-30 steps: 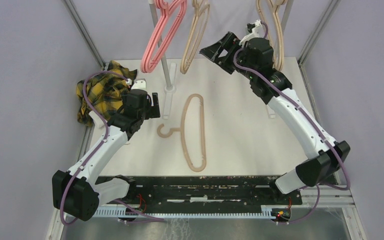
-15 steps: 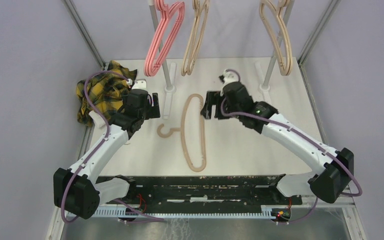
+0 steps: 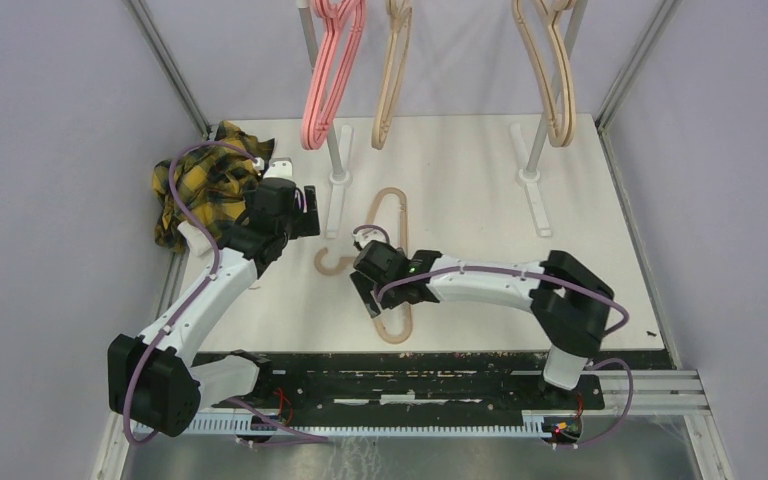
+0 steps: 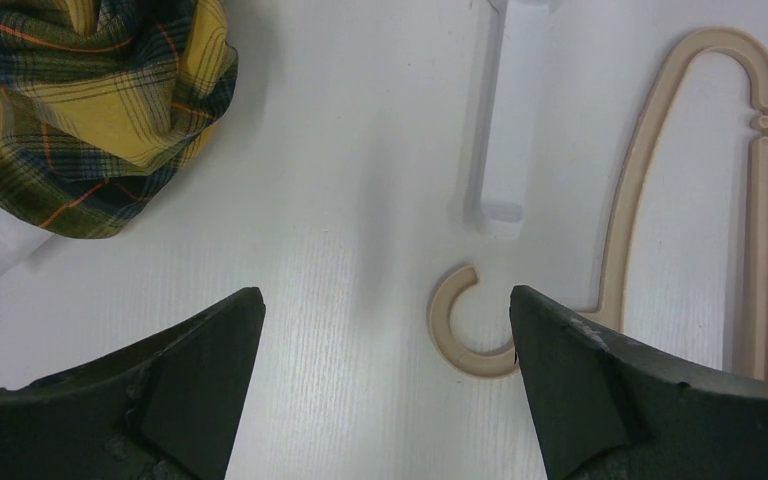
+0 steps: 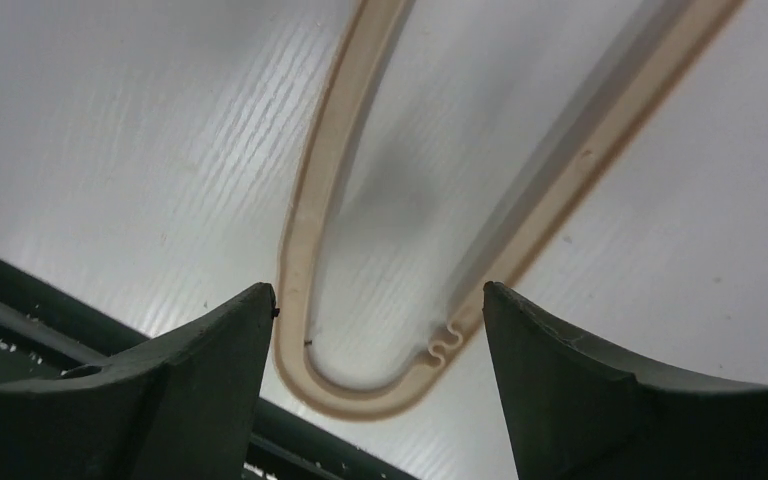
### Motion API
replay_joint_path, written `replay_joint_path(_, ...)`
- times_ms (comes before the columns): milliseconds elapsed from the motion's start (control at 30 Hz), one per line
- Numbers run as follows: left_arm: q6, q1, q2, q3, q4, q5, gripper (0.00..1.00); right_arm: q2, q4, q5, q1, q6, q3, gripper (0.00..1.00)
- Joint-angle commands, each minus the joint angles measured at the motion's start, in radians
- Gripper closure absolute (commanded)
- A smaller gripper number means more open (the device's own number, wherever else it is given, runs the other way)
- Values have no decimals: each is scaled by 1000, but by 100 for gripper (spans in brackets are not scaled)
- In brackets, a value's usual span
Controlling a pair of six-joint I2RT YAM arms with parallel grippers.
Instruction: Organize the hangers
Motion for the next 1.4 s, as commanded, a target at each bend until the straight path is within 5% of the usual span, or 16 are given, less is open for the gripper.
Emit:
replay_joint_path(0, 20, 4, -9, 9, 24, -7, 1, 109, 81, 36, 4, -10, 98, 17)
replay_joint_path(533, 28, 4, -4, 9, 27, 11, 1, 309, 126, 39, 4, -6, 206, 27)
replay_joint_path(700, 31, 4, -9, 5, 25, 9, 1, 311, 126, 128, 4, 43, 144, 38)
replay_joint_path(900, 29, 4, -10, 6, 25, 9, 1, 318, 150, 87, -11, 72, 70, 72)
replay_joint_path(1100, 29, 4, -16, 1, 24, 4, 1, 200, 221, 40, -57, 96, -76, 90)
replay_joint_path(1367, 26, 4, -15, 2, 26, 0, 1, -187, 218, -180, -207, 87, -300, 94)
